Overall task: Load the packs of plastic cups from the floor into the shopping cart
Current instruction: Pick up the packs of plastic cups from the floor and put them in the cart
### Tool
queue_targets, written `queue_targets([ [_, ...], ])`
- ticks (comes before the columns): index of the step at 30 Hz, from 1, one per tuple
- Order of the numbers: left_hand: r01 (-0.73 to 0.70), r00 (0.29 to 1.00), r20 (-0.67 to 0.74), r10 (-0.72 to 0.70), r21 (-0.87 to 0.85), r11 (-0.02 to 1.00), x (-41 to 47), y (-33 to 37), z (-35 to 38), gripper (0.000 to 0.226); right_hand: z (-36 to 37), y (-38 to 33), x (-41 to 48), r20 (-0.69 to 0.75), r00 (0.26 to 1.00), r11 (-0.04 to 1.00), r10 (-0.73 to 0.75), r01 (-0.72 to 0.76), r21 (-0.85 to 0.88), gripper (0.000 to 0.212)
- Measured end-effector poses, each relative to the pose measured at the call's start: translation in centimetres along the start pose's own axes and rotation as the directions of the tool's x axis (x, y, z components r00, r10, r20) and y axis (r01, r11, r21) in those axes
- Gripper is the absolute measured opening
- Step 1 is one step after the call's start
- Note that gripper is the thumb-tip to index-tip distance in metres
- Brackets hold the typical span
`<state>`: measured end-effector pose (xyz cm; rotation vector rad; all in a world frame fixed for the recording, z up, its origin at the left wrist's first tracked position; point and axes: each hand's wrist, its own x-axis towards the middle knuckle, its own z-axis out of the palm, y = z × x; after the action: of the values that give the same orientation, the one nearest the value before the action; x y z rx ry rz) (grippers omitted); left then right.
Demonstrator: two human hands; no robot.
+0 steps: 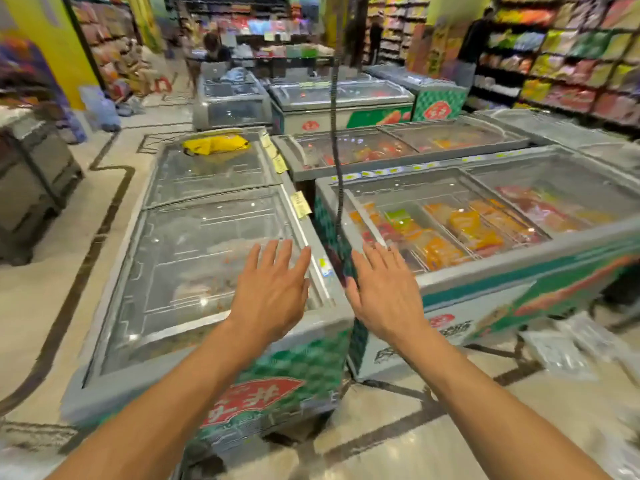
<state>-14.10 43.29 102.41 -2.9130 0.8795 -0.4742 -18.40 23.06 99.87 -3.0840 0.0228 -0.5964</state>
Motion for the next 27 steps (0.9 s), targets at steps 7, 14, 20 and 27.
queue_targets([
  [7, -0.263, 0.964, -0.049, 0.260, -0.089, 0.961, 8.9, 18.4, -0.1, 0.060, -2.0, 18.4, -8.1, 0.001, 0.959, 0.953, 0.283, -0.281, -0.114, 0.058],
  [14, -0.403, 0.915, -0.044, 0.401, -0.136, 0.905, 15.5, 34.5, 0.5, 0.066, -3.3, 33.3, -14.9, 0.016, 0.883, 0.872, 0.470, -0.461, -0.166, 0.062],
  [20, -0.548, 0.833, -0.014, 0.554, -0.166, 0.820, 20.0, 47.7, 2.4, 0.063, -3.5, 44.7, -21.7, -0.041, 0.787, 0.774, 0.615, -0.613, -0.160, 0.052],
  [27, -0.647, 0.739, -0.005, 0.674, -0.284, 0.708, 24.0, 61.4, 5.7, 0.063, -2.3, 55.4, -29.2, -0.033, 0.581, 0.569, 0.813, -0.806, -0.163, 0.055],
])
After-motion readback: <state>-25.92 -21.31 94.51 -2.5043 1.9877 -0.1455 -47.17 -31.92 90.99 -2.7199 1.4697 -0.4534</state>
